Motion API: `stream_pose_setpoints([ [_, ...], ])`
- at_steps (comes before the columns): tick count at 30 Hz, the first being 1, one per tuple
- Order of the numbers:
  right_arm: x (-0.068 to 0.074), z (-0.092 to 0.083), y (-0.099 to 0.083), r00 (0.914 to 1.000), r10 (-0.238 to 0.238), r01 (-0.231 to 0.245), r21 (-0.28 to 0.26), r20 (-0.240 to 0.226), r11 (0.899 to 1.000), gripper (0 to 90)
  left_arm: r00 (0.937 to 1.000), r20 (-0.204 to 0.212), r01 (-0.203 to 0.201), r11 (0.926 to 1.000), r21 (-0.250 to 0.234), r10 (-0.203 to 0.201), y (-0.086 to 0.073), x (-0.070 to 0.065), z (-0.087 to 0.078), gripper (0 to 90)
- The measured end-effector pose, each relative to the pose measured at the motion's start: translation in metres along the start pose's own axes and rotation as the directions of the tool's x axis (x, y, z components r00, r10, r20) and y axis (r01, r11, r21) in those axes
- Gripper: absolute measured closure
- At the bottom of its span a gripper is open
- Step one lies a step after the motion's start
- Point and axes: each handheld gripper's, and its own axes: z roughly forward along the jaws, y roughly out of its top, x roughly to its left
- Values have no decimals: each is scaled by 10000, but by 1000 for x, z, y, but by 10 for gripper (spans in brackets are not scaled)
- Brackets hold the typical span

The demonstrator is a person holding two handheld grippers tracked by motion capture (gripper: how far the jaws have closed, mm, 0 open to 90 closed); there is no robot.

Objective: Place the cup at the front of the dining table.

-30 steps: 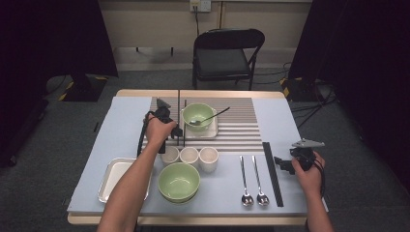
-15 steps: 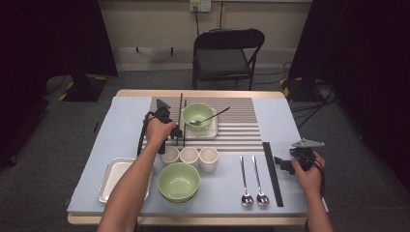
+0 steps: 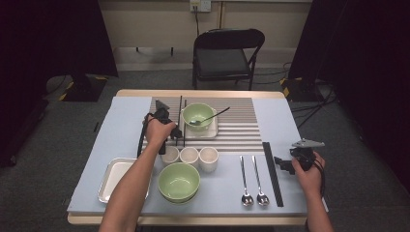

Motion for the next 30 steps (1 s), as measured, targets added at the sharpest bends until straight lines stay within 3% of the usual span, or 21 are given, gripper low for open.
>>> stream_pose_setpoints([
  [1, 0, 0, 0, 10000, 1, -1, -2, 0, 10000, 200, 9997, 37, 255, 9995, -177, -254, 0, -2, 1, 864],
  [5, 0, 0, 0, 10000, 1, -1, 1, 2, 10000, 200, 9996, 30, 266, 9995, -169, -265, 0, -1, 2, 863],
  [6, 0, 0, 0, 10000, 2, -2, 2, 2, 10000, 200, 9991, 28, 435, 9990, -121, -435, 0, -1, 3, 863],
  [10, 0, 0, 0, 10000, 0, 0, 1, 1, 10000, 200, 9999, -34, 143, 9999, -14, -143, 0, 2, 1, 862],
  [12, 0, 0, 0, 10000, 3, -3, 2, -1, 10000, 200, 9997, -2, 247, 9996, -123, -247, 0, 1, 2, 862],
  [16, 0, 0, 0, 10000, 0, 0, 0, 2, 10000, 200, 10000, -39, 80, 9999, -104, -80, 0, 2, 1, 862],
  [17, 0, 0, 0, 10000, 0, 0, -2, 1, 10000, 200, 9997, -14, 232, 9996, -173, -232, 0, 1, 2, 862],
  [19, 0, 0, 0, 10000, 2, -2, -1, 2, 10000, 201, 9999, -26, 146, 9998, -154, -147, 0, 1, 2, 861],
  [21, 0, 0, 0, 10000, 1, -1, -3, 2, 10000, 200, 9987, -26, 512, 9985, -205, -513, 0, -1, 3, 861],
  [22, 0, 0, 0, 10000, 7, -7, 2, 0, 10000, 200, 9999, -71, 143, 9999, 3, -143, 0, 1, 2, 861],
  [25, 0, 0, 0, 10000, 1, -1, -1, 1, 10000, 200, 9986, -37, 520, 9982, -289, -522, 0, -2, 4, 860],
  [30, 0, 0, 0, 10000, 5, -5, 0, 14, 10000, 200, 9987, -12, 511, 9983, -288, -511, 0, -2, 4, 851],
])
